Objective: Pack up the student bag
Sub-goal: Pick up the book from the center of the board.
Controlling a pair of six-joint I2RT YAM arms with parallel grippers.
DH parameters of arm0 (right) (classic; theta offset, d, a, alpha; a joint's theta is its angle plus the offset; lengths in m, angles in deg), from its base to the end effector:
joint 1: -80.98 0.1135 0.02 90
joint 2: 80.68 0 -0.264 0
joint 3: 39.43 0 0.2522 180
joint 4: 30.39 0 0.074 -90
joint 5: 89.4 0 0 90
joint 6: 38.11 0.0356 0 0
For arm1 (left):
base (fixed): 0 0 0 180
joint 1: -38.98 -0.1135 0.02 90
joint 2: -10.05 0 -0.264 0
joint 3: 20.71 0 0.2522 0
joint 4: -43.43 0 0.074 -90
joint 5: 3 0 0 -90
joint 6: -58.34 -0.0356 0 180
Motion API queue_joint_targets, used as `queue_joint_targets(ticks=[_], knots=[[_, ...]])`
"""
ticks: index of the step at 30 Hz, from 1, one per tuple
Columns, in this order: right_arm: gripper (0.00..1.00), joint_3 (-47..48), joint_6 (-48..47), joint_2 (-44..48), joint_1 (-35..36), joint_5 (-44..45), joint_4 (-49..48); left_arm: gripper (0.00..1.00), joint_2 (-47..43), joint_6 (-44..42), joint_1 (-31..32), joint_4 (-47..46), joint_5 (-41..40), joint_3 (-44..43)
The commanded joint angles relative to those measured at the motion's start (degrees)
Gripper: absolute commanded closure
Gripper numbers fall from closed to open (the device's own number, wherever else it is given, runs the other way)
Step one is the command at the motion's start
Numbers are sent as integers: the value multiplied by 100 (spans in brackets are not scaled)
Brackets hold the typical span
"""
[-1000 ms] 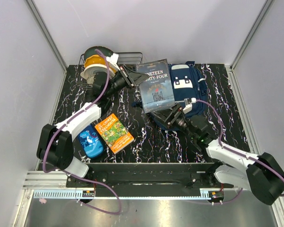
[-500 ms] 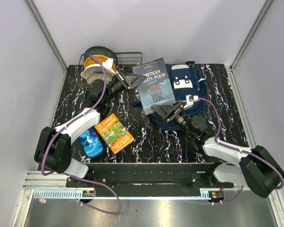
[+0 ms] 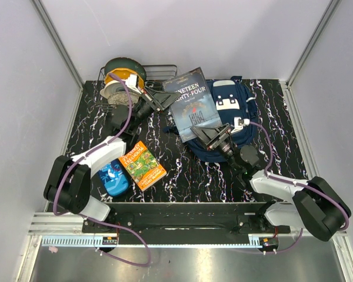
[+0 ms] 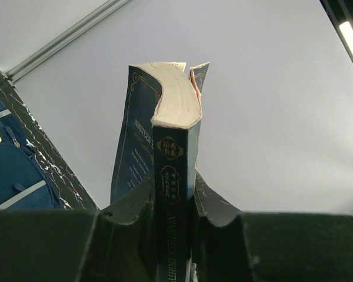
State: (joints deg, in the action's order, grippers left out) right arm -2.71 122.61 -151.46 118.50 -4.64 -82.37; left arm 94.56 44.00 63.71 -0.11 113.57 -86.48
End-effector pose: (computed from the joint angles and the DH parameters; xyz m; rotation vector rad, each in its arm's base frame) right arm 0.1933 0.1525 0.2552 0.3273 1.4177 1.6560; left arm 0.2928 -0.1524 0.3397 -0.1264 1.3890 -1.7695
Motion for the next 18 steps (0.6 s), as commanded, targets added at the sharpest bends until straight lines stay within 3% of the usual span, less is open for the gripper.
queue_joint_targets(ticks=[1,11,18], knots=[[7,-55,206,56,106,76,-440,100,13,362,40,-959,-64,-248],[4,-239,82,372,221,278,-98,100,57,274,5,-888,-90,-389],[0,-433,-110,179,238,804,-720,100,171,476,-3,-941,59,-477]])
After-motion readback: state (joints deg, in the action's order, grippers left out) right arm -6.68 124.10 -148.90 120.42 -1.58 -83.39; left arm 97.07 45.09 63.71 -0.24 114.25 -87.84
